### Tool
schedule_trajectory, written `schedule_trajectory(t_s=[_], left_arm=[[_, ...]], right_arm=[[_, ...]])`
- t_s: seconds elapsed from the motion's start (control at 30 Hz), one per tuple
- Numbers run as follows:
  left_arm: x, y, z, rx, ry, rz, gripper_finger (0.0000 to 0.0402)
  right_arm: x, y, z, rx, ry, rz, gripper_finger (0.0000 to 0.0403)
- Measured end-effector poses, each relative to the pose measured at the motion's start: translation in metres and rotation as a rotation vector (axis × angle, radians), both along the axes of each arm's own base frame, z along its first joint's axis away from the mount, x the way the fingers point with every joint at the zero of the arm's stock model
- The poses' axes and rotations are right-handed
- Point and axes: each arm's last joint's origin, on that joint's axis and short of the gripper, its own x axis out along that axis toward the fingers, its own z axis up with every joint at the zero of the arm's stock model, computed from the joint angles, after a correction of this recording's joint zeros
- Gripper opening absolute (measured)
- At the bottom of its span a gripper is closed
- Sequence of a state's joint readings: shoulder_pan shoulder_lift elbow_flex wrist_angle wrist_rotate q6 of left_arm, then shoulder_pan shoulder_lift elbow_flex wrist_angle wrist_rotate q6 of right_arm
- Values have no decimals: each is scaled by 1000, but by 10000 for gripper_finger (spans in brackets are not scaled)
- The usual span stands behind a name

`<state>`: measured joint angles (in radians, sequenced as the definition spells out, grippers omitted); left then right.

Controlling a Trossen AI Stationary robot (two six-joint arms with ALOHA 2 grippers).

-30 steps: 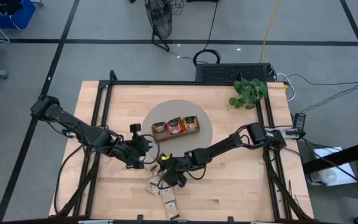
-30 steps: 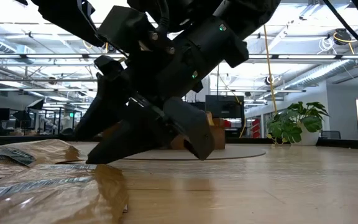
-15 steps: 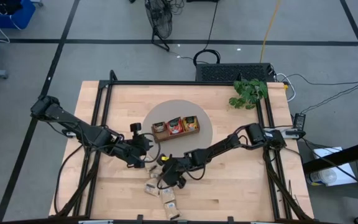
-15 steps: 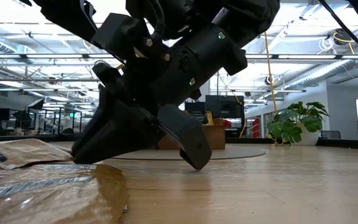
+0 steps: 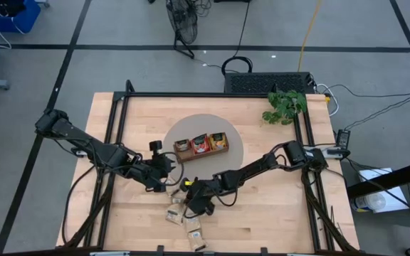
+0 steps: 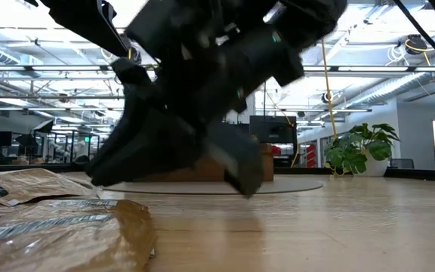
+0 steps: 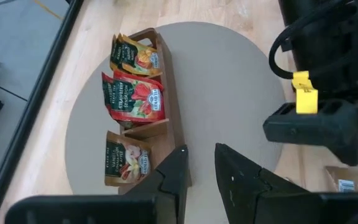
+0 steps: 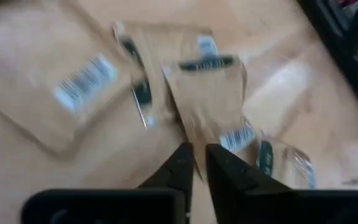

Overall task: Pick & Place Tea
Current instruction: Put the brown tea bag into the wooden organizer

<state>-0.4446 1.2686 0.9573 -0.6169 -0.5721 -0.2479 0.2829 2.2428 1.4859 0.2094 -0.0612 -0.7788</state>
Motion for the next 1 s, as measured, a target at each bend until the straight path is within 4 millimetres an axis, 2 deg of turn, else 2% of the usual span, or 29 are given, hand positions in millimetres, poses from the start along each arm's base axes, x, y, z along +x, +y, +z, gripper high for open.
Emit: schedule_trajectory(t_s=[0.07,0.17,0.27,0.33,0.43,0.53,0.63,0.73,0.87,1.0], left_arm=[[0,-1,0,-18,5,-8,86],[0,-1,0,-33,6,-7,85],[0,-1,0,-27,9,-13,85],[0,-1,0,-12,14,-27,86],[0,0,0,1,17,-35,86],[0,0,0,3,16,-33,86],[0,0,0,5,15,-30,86],[1,3,0,-9,9,-4,86],[3,6,0,-37,-3,38,86],[5,8,1,-61,-25,64,86]], right_arm=[[7,1,13,120,57,-15,58],[16,-9,36,395,242,22,102],[15,-15,39,595,378,134,139],[9,-6,34,625,437,161,156],[-1,24,33,591,454,210,162],[-5,40,36,604,453,262,142],[-6,47,36,565,407,242,107],[-10,63,38,524,348,266,68],[-8,71,20,445,300,275,9],[-2,69,1,451,285,241,1]])
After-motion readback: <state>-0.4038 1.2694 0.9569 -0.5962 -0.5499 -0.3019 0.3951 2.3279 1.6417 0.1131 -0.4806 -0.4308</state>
